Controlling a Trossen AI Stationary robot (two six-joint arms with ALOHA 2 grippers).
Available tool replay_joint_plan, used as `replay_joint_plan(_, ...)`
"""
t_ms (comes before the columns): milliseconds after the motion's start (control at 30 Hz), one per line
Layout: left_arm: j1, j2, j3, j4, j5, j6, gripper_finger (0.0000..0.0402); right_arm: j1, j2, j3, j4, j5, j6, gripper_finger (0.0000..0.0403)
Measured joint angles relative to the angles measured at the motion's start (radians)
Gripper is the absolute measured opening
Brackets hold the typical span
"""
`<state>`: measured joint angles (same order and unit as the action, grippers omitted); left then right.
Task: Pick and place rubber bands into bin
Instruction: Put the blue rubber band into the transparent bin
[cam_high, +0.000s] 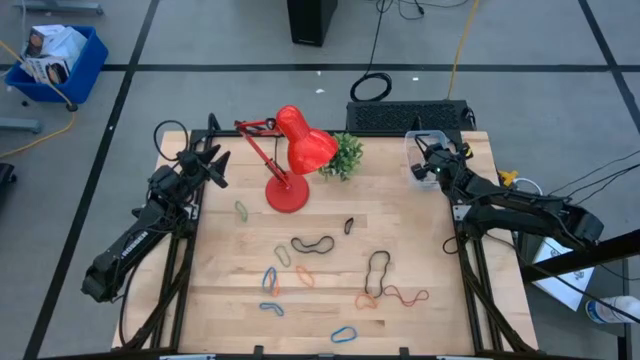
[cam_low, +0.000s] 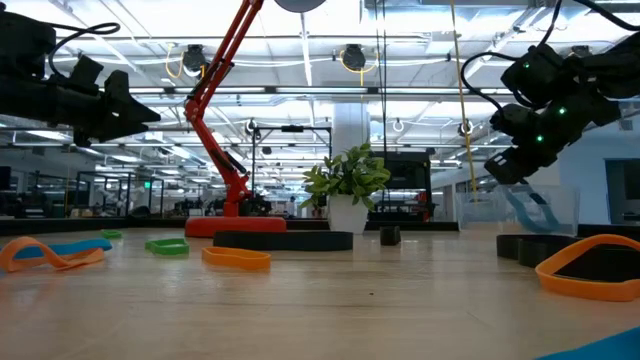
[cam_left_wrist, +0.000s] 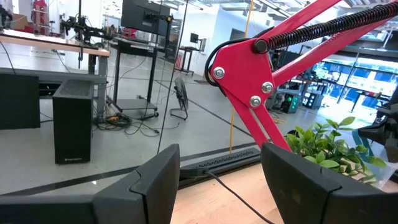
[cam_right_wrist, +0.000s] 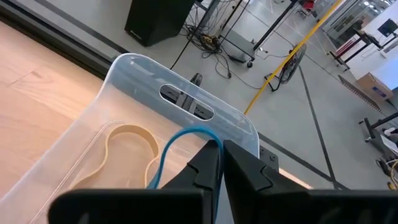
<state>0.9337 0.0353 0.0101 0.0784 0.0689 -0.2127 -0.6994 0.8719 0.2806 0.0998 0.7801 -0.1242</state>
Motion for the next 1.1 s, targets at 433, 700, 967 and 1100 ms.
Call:
replay_joint_plan(433, 0.000, 0.000, 0.000, 0.000, 0.000, 0.000, 0.0230, -0.012, 0.000, 0.000, -0.024, -0.095, 0.178, 0.0019)
replay_joint_plan(700, 0.000, 0.000, 0.000, 0.000, 0.000, 0.000, 0.0230, -0.085, 0.000, 0.009, -0.109, -0.239, 0.276, 0.0020)
replay_joint_plan(967, 0.000, 0.000, 0.000, 0.000, 0.000, 0.000, 0.0230, -0.118, 0.000, 0.117, -0.334, -0.367, 0.349, 0.0020)
replay_joint_plan(1100, 0.000, 0.000, 0.000, 0.000, 0.000, 0.000, 0.0230, -0.119, 0.000, 0.179, -0.436, -0.379, 0.398, 0.0020)
